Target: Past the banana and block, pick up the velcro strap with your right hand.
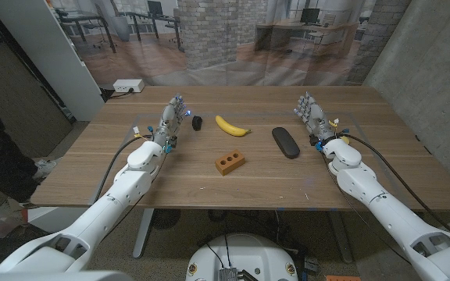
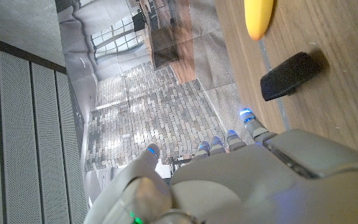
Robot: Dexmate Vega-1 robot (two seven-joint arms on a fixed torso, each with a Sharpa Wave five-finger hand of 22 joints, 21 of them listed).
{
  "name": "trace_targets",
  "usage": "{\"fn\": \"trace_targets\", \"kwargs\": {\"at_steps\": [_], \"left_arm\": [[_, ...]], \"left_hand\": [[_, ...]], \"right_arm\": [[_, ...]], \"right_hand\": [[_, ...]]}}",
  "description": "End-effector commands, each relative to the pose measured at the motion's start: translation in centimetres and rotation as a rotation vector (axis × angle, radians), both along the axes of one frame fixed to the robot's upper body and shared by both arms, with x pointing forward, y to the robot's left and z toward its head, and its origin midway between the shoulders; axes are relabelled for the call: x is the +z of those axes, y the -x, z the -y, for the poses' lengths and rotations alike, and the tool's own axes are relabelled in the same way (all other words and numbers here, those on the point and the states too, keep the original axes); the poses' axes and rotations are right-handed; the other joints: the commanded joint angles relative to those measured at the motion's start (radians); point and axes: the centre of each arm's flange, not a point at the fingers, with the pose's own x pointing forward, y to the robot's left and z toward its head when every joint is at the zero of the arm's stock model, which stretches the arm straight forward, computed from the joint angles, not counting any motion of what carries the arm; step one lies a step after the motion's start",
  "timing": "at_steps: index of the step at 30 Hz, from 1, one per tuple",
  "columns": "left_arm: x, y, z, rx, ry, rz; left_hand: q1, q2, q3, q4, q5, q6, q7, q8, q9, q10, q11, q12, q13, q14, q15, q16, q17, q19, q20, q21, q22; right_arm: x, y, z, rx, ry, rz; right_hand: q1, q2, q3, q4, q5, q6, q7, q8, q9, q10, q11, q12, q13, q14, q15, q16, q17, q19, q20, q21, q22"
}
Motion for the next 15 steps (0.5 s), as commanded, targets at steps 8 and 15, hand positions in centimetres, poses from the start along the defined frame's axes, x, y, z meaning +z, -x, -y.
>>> {"fn": "trace_targets", "kwargs": {"at_steps": [8,15], "left_arm": [[-0.11,0.15,-0.78,0.018,0.012,-0.002],[-0.24,0.58,-1.14,0.032,0.018,0.000]], "left_hand": [[0.001,0.065,0.004,-0.001,0.007,-0.247,0.004,0.005,0.001,-0.287,0.001,0.006,0.003,-0.328,0.003,0.005,0.005,-0.282,0.001,0.001,0.004],[0.001,0.063,0.003,-0.002,0.007,-0.246,0.010,0.006,0.001,-0.292,0.011,0.005,0.003,-0.328,0.016,0.005,0.005,-0.283,0.008,-0.002,0.004]], "right_arm": [[0.85,0.38,0.29,-0.031,0.051,0.017],[1.37,0.67,0.12,-0.041,0.077,0.026]], "right_hand": [[0.030,0.001,0.003,-0.034,0.000,-0.011,0.022,0.001,0.003,-0.008,0.022,0.002,0.004,-0.006,0.015,0.004,-0.002,0.011,0.019,0.004,0.000],[0.045,-0.020,0.000,-0.053,-0.001,-0.014,0.028,0.001,0.003,-0.009,0.027,0.002,0.004,-0.009,0.022,0.003,-0.003,0.010,0.025,0.002,0.000]]}}
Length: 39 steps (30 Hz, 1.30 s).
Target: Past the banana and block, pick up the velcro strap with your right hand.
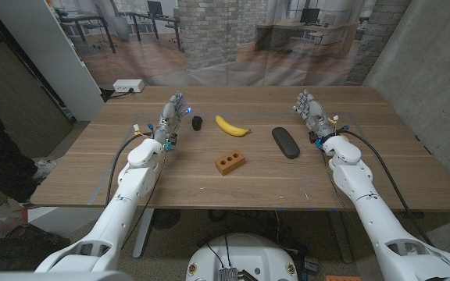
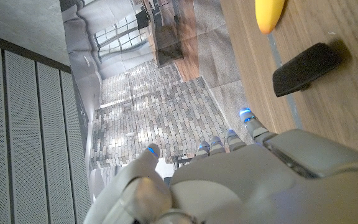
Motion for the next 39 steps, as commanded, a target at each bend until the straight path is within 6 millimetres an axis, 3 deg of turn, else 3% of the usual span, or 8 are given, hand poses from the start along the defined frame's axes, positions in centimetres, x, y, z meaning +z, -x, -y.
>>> {"fn": "trace_targets", "kwargs": {"at_steps": [1,28,39], "left_arm": [[-0.8,0.5,-0.7,0.019,0.009,-0.014],[-1.4,2.1,-2.3,0.070,0.025,-0.009],[-1.4,2.9,-3.3,0.104,0.017,-0.012]], "left_hand": [[0.001,0.063,0.003,-0.002,0.007,-0.247,0.012,0.005,0.002,-0.292,0.012,0.005,0.003,-0.328,0.016,0.005,0.005,-0.283,0.009,-0.003,0.004],[0.004,0.055,-0.002,-0.007,0.007,-0.241,0.035,0.008,0.002,-0.292,0.037,0.008,0.004,-0.323,0.038,0.007,0.005,-0.280,0.024,-0.013,0.004],[0.006,0.052,-0.003,-0.010,0.007,-0.223,0.049,0.014,0.003,-0.284,0.042,0.011,0.004,-0.313,0.041,0.010,0.005,-0.265,0.028,-0.012,0.004]], "right_arm": [[0.1,0.3,0.0,-0.018,0.042,-0.009],[3.7,2.6,-2.1,-0.090,0.219,0.075],[5.1,3.2,-3.3,-0.123,0.297,0.099]], "right_hand": [[0.012,-0.013,0.001,-0.014,-0.001,0.002,0.013,0.001,0.003,-0.001,0.009,0.002,0.004,-0.003,0.008,0.002,-0.001,0.003,0.011,0.002,0.002],[0.050,-0.041,0.001,-0.055,-0.002,0.000,0.022,0.004,0.003,0.001,0.017,0.005,0.004,-0.001,0.017,0.003,-0.001,0.003,0.018,0.001,0.002],[0.075,-0.052,0.002,-0.080,-0.003,0.036,0.031,0.017,0.004,0.034,0.026,0.015,0.005,0.023,0.021,0.011,-0.001,0.022,0.025,0.006,0.003]]}}
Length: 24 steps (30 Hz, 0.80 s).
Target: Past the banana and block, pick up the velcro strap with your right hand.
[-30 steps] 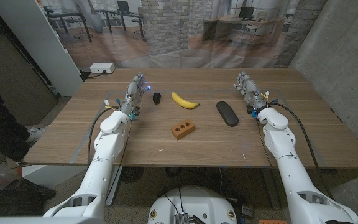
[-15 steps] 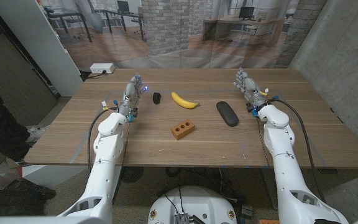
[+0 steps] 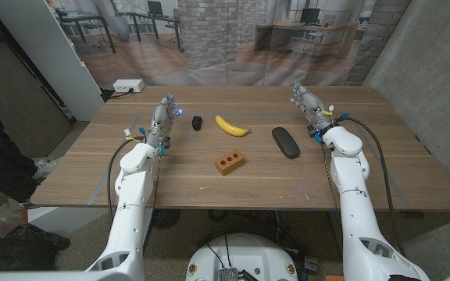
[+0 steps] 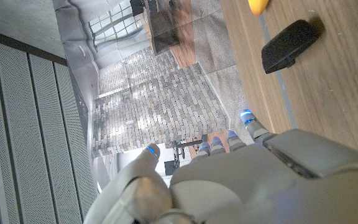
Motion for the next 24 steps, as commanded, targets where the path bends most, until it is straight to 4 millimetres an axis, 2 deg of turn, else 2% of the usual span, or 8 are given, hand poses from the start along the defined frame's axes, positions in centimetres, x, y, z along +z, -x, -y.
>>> {"fn": "trace_targets", "kwargs": {"at_steps": [1,6,24], "left_arm": [[-0.1,0.8,-1.1,0.034,-0.003,-0.003],[-0.1,1.1,-1.6,0.044,-0.001,-0.004],[-0.2,1.7,-2.7,0.070,0.005,-0.001]], "left_hand": [[0.007,0.052,0.002,-0.006,0.007,-0.217,0.011,0.008,0.003,-0.280,0.012,0.008,0.004,-0.313,0.005,0.011,0.005,-0.261,0.008,0.000,0.004],[0.008,0.051,0.001,-0.008,0.007,-0.209,0.015,0.009,0.003,-0.272,0.014,0.011,0.005,-0.307,0.008,0.012,0.005,-0.255,0.010,-0.001,0.004],[0.011,0.050,0.001,-0.010,0.007,-0.194,0.021,0.010,0.005,-0.261,0.020,0.013,0.005,-0.301,0.010,0.011,0.004,-0.246,0.013,-0.005,0.004]], "right_arm": [[1.6,0.8,-1.4,-0.032,0.081,0.032],[2.2,0.9,-1.9,-0.035,0.097,0.046],[3.9,1.6,-3.6,-0.051,0.174,0.097]], "right_hand": [[0.016,-0.005,0.000,-0.012,-0.003,0.016,0.008,0.010,0.005,0.012,0.005,0.008,0.006,0.014,0.002,0.011,0.003,0.010,-0.001,0.007,0.002],[0.024,-0.016,-0.004,-0.024,-0.004,0.025,0.011,0.011,0.005,0.024,0.007,0.011,0.006,0.028,0.004,0.014,0.004,0.028,-0.003,0.012,0.003],[0.032,-0.030,-0.010,-0.036,-0.005,0.032,0.015,0.011,0.006,0.030,0.012,0.010,0.007,0.034,0.007,0.013,0.004,0.034,-0.006,0.012,0.003]]}}
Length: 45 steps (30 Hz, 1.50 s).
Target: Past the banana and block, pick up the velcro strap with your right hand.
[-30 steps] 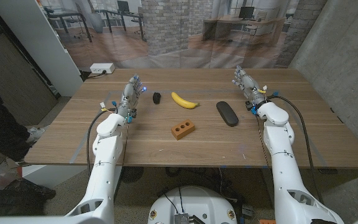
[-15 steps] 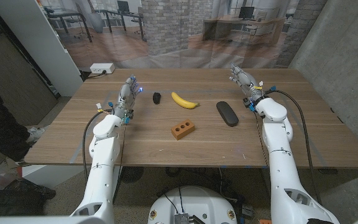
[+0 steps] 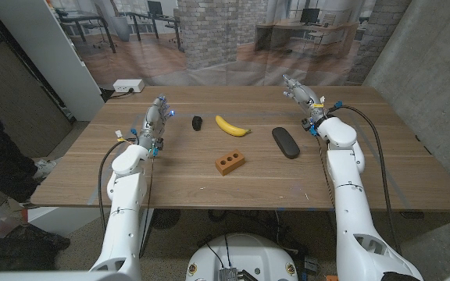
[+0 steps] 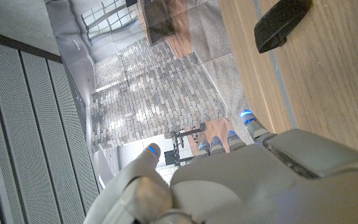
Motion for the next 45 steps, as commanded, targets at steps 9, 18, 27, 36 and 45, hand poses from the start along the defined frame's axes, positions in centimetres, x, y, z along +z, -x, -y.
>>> {"fn": "trace_targets", "kwargs": {"at_steps": [9,18,27,36,45], "left_arm": [[-0.1,0.6,-0.9,0.021,0.010,0.006],[-0.2,0.7,-1.1,0.024,0.014,0.010],[-0.2,0.8,-1.3,0.024,0.016,0.012],[-0.3,0.8,-1.3,0.023,0.019,0.012],[-0.4,0.9,-1.5,0.026,0.022,0.011]], "left_hand": [[0.007,0.044,0.004,-0.006,0.008,-0.194,0.004,0.004,0.005,-0.259,0.008,0.005,0.006,-0.293,0.004,0.003,0.005,-0.237,0.008,-0.005,0.004],[0.007,0.043,0.003,-0.007,0.008,-0.193,0.002,0.003,0.005,-0.258,0.003,0.004,0.006,-0.293,0.004,0.002,0.005,-0.235,0.008,-0.008,0.004],[0.007,0.041,0.001,-0.007,0.008,-0.192,0.002,0.002,0.005,-0.257,0.004,0.003,0.006,-0.292,0.004,0.002,0.005,-0.234,0.008,-0.011,0.004],[0.007,0.040,0.000,-0.008,0.008,-0.191,0.002,0.001,0.005,-0.256,0.005,0.003,0.006,-0.291,0.003,0.001,0.005,-0.232,0.008,-0.015,0.004],[0.008,0.039,-0.001,-0.008,0.008,-0.192,0.002,0.000,0.005,-0.256,0.005,0.002,0.006,-0.292,0.003,0.000,0.005,-0.232,0.009,-0.019,0.004]], "right_arm": [[2.2,0.9,-2.1,-0.018,0.096,0.070],[3.2,1.1,-3.1,-0.025,0.147,0.098],[3.9,1.5,-4.0,-0.036,0.195,0.123],[4.6,1.7,-5.2,-0.045,0.241,0.147],[5.2,1.9,-6.4,-0.050,0.290,0.170]], "right_hand": [[0.013,-0.012,-0.003,-0.016,0.001,0.012,0.006,0.003,0.001,0.011,0.003,0.002,0.003,0.007,0.005,0.005,0.002,0.011,-0.001,0.004,0.003],[0.018,-0.016,-0.004,-0.022,0.001,0.014,0.006,0.002,0.002,0.012,0.003,0.001,0.003,0.009,0.004,0.004,0.002,0.010,-0.002,0.002,0.004],[0.022,-0.017,-0.005,-0.027,0.002,0.015,0.006,0.001,0.002,0.013,0.002,0.000,0.003,0.010,0.005,0.003,0.002,0.010,-0.003,0.001,0.004],[0.028,-0.017,-0.005,-0.032,0.003,0.016,0.006,0.001,0.002,0.016,0.002,-0.001,0.003,0.011,0.005,0.003,0.002,0.011,-0.003,0.001,0.004],[0.032,-0.017,-0.005,-0.036,0.004,0.017,0.006,0.000,0.002,0.016,0.000,-0.002,0.003,0.014,0.004,0.003,0.002,0.009,-0.006,-0.001,0.004]]}}
